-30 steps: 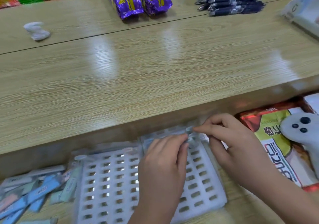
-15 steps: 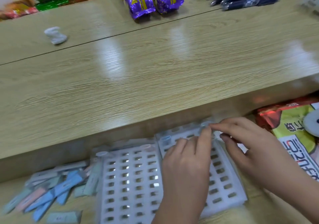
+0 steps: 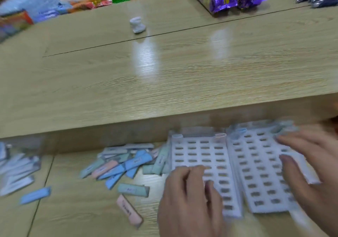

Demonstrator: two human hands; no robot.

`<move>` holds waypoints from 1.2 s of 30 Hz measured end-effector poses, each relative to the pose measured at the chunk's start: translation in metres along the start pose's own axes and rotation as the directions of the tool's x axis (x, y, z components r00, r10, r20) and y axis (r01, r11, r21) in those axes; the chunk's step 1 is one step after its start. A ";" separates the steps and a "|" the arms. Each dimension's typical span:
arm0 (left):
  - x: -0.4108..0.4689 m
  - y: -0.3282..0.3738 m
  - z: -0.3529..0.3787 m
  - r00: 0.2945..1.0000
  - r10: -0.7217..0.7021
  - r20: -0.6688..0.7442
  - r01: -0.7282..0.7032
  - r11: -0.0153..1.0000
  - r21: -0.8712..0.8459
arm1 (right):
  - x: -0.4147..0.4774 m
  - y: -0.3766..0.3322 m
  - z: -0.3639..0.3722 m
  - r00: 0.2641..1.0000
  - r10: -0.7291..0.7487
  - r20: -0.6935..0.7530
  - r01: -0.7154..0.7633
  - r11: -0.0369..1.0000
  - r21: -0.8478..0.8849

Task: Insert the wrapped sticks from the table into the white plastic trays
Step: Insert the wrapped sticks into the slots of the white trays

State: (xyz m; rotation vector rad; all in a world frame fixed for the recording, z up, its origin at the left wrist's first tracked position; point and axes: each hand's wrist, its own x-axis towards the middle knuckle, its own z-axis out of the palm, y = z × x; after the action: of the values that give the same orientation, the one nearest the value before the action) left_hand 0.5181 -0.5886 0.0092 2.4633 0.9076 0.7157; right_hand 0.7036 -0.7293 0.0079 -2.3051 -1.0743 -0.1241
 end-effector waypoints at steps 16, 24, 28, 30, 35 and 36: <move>-0.029 -0.118 -0.050 0.943 -0.290 0.165 0.328 0.898 -0.295 | -0.005 -0.215 0.132 0.939 -0.136 0.315 0.138 0.990 0.016; 0.012 -0.209 -0.075 0.955 -0.166 0.245 0.059 0.918 0.391 | -0.007 -0.226 0.173 0.911 0.034 0.411 0.105 0.945 -0.310; 0.002 -0.217 -0.072 0.934 -0.167 0.314 0.033 0.920 0.391 | -0.023 -0.232 0.173 0.902 -0.026 0.431 0.133 0.967 -0.219; -0.009 -0.216 -0.074 0.948 -0.152 0.280 0.049 0.938 0.343 | -0.032 -0.232 0.172 0.892 -0.086 0.444 0.176 0.970 -0.165; -0.032 -0.213 -0.075 0.979 -0.101 0.178 0.057 0.970 0.235 | -0.038 -0.218 0.160 0.906 -0.141 0.400 0.165 0.986 -0.026; -0.034 -0.214 -0.075 0.983 -0.087 0.160 0.052 0.976 0.211 | -0.038 -0.215 0.158 0.913 -0.108 0.393 0.128 0.991 -0.024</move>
State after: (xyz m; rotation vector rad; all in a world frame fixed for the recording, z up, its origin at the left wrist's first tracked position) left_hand 0.3506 -0.4467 -0.0579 2.6082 1.0424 0.3980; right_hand 0.4974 -0.5610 -0.0337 -2.3664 -1.4229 0.2803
